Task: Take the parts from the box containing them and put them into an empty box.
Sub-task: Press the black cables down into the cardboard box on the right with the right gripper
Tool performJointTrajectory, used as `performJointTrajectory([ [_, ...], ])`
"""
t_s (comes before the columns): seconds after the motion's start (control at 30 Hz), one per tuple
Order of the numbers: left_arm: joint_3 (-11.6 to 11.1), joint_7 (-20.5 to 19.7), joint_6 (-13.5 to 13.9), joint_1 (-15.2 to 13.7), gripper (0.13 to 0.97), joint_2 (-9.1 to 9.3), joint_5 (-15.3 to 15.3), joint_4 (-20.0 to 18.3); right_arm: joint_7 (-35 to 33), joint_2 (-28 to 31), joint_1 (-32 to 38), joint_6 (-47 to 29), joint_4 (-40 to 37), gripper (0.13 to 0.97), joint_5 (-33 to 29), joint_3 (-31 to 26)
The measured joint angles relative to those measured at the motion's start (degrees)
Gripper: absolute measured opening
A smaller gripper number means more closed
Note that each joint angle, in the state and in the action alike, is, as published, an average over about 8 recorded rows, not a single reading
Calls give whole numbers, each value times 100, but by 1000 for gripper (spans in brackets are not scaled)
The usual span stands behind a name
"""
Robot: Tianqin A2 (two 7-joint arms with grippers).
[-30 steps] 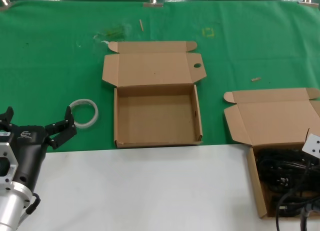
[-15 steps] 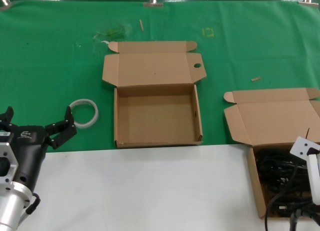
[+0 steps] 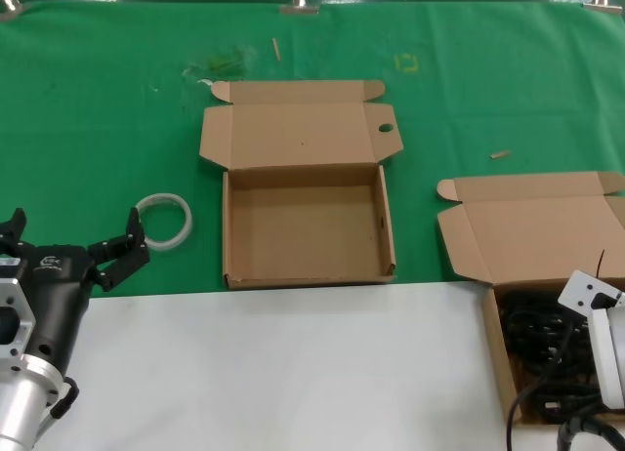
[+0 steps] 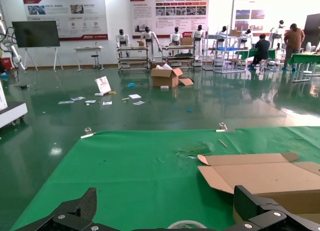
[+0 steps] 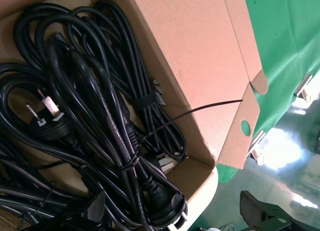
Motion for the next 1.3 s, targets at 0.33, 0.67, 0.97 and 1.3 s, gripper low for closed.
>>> performJointTrajectory([
  [0.33, 0, 0, 0, 0, 965, 0, 0, 0, 45, 0, -25, 77, 73, 861, 0, -36],
  [0.67, 0, 0, 0, 0, 965, 0, 0, 0, 29, 0, -78, 156, 188, 709, 0, 0],
  [0.97, 0, 0, 0, 0, 965, 0, 0, 0, 63, 0, -94, 188, 228, 550, 0, -3],
  [1.3, 0, 0, 0, 0, 965, 0, 0, 0, 44, 0, -78, 194, 224, 340, 0, 7],
])
